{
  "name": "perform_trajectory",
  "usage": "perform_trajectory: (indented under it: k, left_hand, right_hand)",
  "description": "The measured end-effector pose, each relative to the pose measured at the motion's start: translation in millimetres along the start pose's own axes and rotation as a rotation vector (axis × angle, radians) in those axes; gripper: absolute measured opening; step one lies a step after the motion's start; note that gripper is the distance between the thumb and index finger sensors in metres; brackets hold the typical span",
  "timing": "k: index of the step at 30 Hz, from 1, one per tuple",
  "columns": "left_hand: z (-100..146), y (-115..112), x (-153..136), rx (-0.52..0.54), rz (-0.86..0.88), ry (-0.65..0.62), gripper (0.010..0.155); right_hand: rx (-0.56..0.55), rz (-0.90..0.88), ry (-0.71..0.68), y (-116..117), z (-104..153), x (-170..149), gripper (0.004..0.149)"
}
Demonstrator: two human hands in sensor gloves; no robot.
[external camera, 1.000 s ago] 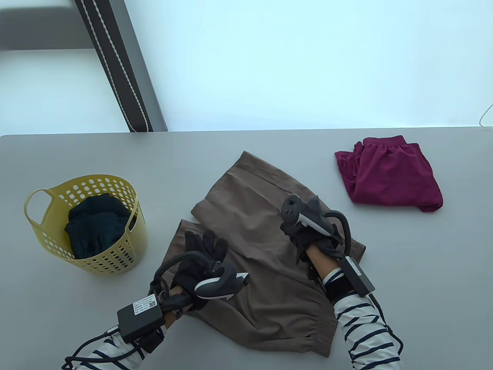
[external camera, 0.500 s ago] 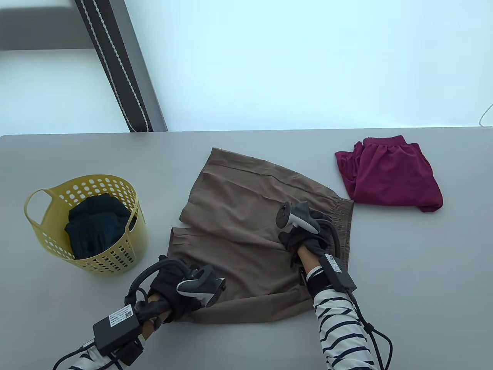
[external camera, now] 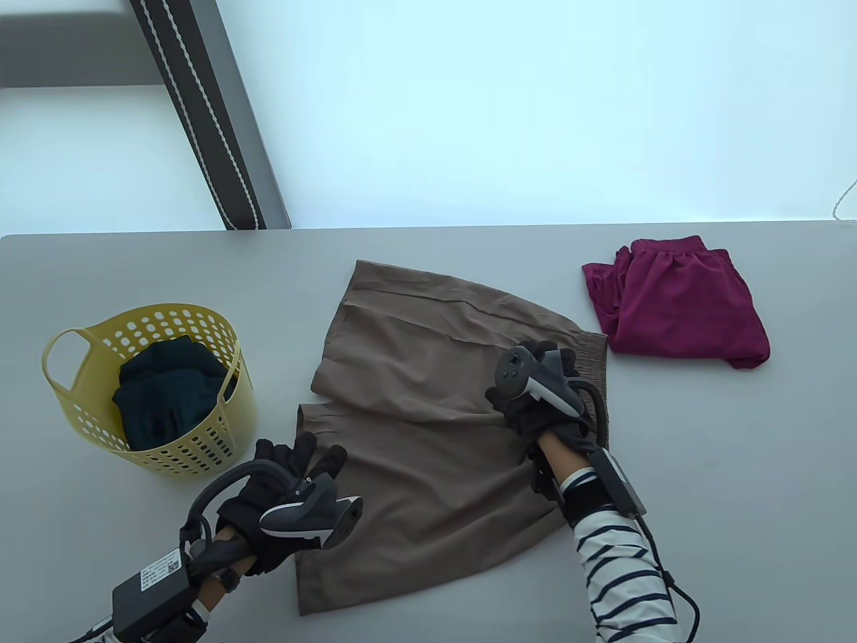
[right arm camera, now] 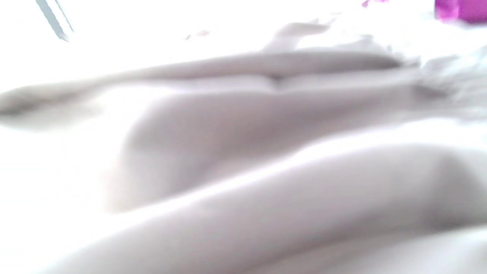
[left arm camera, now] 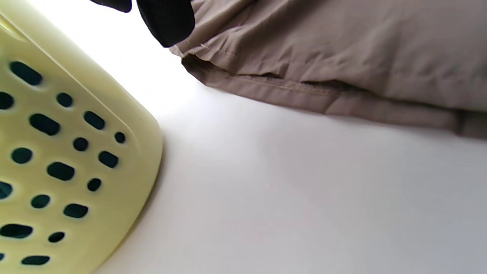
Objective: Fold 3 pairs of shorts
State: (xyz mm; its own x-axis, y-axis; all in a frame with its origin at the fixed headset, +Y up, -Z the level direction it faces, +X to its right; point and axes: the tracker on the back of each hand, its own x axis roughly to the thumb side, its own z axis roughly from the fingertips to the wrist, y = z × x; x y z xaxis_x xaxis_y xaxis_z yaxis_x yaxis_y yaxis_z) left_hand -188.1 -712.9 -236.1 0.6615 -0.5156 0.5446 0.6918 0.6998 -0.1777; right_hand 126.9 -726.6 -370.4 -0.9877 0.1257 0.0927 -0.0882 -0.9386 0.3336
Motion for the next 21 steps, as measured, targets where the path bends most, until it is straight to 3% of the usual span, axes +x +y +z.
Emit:
perform_trajectory:
  k: [5, 9, 14, 16, 18, 21]
  left_hand:
    - [8, -1, -6, 0.072, -0.003, 0.016, 0.092]
    - [1, -18, 5, 0.051, -0.059, 0.013, 0.079]
    - [-13, -46, 9, 0.018, -0.139, 0.045, 0.082]
    - [-13, -49, 5, 0.068, -0.088, 0.063, 0.082]
    - [-14, -52, 0, 0.081, -0.015, 0.066, 0.081]
    - [-15, -56, -3, 0.124, 0.003, 0.071, 0.077]
  right_hand:
    - [-0.046, 0.137, -0.139, -20, 66, -12, 0.092]
    - [0.037, 0.227, -0.161, 2, 106, -26, 0.090]
    - [0.319, 0.309, -0.176, 56, 117, -36, 0.083]
    - [0.402, 0.377, -0.166, 76, 115, -37, 0.082]
    - [0.318, 0.451, -0.166, 76, 116, -32, 0.084]
    - [0.234, 0.466, -0.149, 71, 115, -32, 0.073]
